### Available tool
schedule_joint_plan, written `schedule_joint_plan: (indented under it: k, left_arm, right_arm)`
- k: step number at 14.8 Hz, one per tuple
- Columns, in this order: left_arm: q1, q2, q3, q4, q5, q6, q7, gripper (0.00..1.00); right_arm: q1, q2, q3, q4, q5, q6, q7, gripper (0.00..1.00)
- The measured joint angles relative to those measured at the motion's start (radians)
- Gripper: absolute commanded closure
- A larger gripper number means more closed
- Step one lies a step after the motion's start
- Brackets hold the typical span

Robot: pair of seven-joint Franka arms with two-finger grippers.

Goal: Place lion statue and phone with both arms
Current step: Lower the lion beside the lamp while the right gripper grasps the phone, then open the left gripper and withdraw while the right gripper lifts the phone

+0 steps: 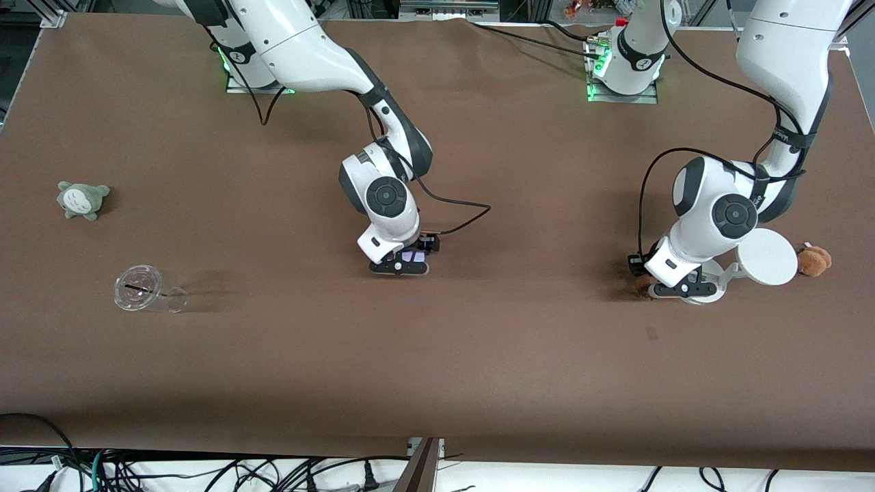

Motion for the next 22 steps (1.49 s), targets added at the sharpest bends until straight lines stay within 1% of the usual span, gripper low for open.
schedule_joint_plan:
  k: [1, 2, 3, 4, 5, 7, 11, 14, 16, 18, 20, 21, 22]
  left_arm:
    - [0.004, 0.004, 0.000, 0.000, 0.000, 0.005, 0.000, 1.00]
    - [0.007, 0.009, 0.000, 0.000, 0.000, 0.012, 0.001, 1.00]
    - [0.009, 0.012, 0.000, 0.000, 0.001, 0.015, 0.004, 1.00]
    - [0.009, 0.012, 0.000, 0.000, 0.005, 0.016, 0.010, 1.00]
    - [0.009, 0.012, 0.000, 0.000, 0.015, 0.017, 0.014, 1.00]
    - [0.010, 0.013, 0.000, 0.000, 0.035, 0.023, 0.016, 0.01]
    - [0.011, 0.019, 0.000, 0.001, 0.039, 0.028, 0.023, 0.00]
    - [0.011, 0.017, -0.001, 0.009, 0.039, 0.031, 0.024, 0.00]
    - [0.011, 0.004, -0.002, 0.017, 0.039, 0.029, 0.025, 0.00]
    - [0.012, -0.030, -0.003, 0.023, 0.039, 0.002, 0.028, 0.00]
    - [0.012, -0.087, -0.003, 0.028, 0.039, -0.040, 0.029, 0.00]
    - [0.012, -0.121, -0.004, 0.031, 0.039, -0.057, 0.029, 0.00]
    - [0.013, -0.158, -0.004, 0.034, 0.039, -0.080, 0.029, 0.00]
  right_arm:
    - [0.002, 0.002, 0.000, 0.000, 0.000, 0.004, 0.000, 0.42]
    - [0.003, 0.005, 0.000, 0.000, 0.000, 0.010, 0.000, 0.60]
    - [0.004, 0.005, -0.001, 0.000, 0.000, 0.012, 0.002, 0.70]
    - [0.004, 0.006, -0.001, 0.001, 0.000, 0.015, 0.002, 0.78]
    - [0.004, 0.006, -0.002, 0.001, 0.000, 0.018, 0.002, 0.79]
    - [0.004, 0.006, -0.007, 0.003, 0.000, 0.024, 0.002, 0.79]
    - [-0.023, -0.011, -0.039, 0.019, -0.001, 0.010, -0.037, 0.81]
    - [-0.064, -0.041, -0.082, 0.020, 0.000, -0.067, -0.148, 0.81]
    - [-0.122, -0.066, -0.112, 0.020, 0.000, -0.139, -0.262, 0.81]
    - [-0.203, -0.096, -0.128, 0.019, 0.000, -0.198, -0.376, 0.81]
    - [-0.269, -0.129, -0.146, 0.002, 0.000, -0.225, -0.436, 0.81]
    - [-0.282, -0.142, -0.168, -0.016, 0.000, -0.227, -0.462, 0.82]
    - [-0.288, -0.152, -0.196, -0.038, 0.000, -0.225, -0.500, 0.86]
